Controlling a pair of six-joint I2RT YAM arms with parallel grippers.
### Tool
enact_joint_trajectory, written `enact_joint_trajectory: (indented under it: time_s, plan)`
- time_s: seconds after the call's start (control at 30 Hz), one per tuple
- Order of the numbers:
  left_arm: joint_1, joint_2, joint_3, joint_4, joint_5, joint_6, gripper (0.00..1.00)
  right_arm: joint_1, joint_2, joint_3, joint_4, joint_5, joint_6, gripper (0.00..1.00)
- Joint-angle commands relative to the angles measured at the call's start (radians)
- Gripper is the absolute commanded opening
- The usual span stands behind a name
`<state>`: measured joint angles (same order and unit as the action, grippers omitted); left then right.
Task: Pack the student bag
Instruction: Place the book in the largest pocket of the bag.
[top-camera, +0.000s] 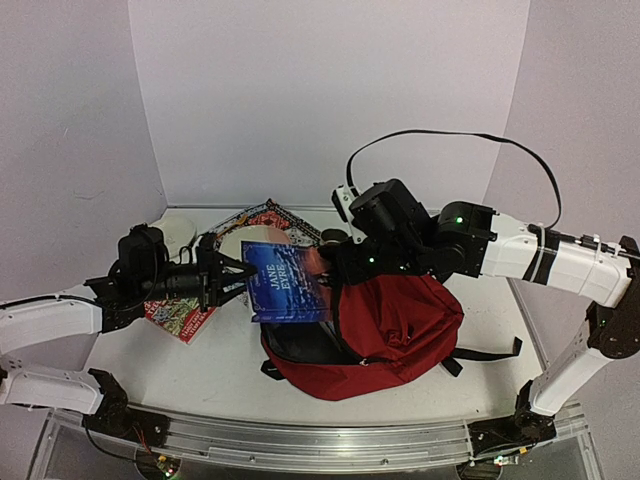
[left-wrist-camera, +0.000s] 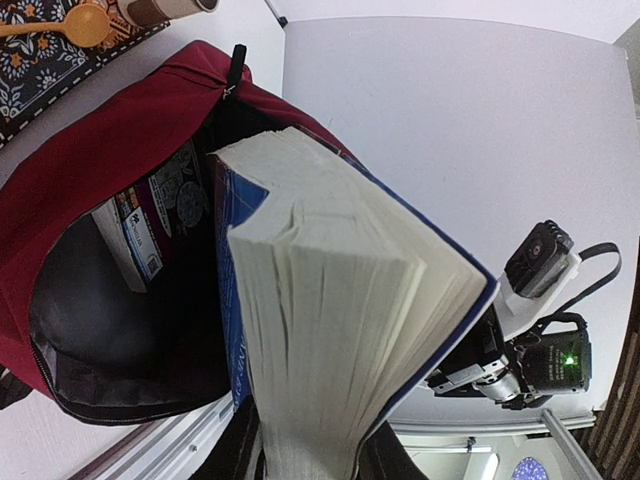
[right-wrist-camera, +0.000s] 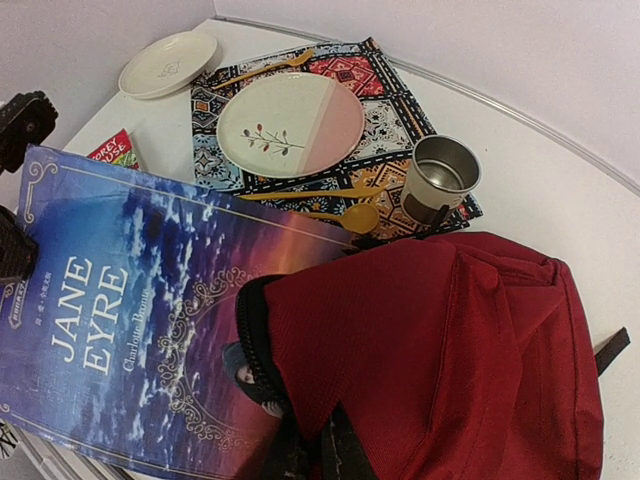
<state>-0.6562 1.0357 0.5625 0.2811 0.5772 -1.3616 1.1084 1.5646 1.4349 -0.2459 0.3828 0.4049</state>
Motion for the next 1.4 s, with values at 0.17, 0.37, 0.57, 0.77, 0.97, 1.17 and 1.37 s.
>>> enact_joint_trajectory:
  time_s: [0.17,0.37,0.57,0.77,0.97,1.17,1.37]
  plan:
    - [-0.111,0.118,0.052,0.279,-0.063,0.045,0.0,0.0,-0.008,0.053,0.067,-0.021,-0.011,0.01]
    - [-0.172,0.154,0.02,0.294,-0.198,0.014,0.0,0.0,-0.016,0.048,0.072,-0.034,-0.008,0.01]
    - [-0.254,0.169,-0.033,0.344,-0.373,0.003,0.0,0.0,-0.015,0.042,0.084,-0.051,-0.007,0.01]
    - [-0.299,0.285,-0.029,0.515,-0.433,-0.029,0.0,0.001,-0.008,0.048,0.093,-0.079,-0.003,0.01]
    - [-0.342,0.393,0.035,0.559,-0.495,-0.021,0.0,0.002,-0.015,0.043,0.098,-0.093,0.004,0.01]
    - [-0.4,0.505,0.076,0.604,-0.593,-0.054,0.0,0.006,-0.012,0.046,0.1,-0.105,0.004,0.01]
    - [-0.409,0.64,0.151,0.664,-0.616,-0.071,0.0,0.01,-0.012,0.047,0.101,-0.114,0.004,0.01]
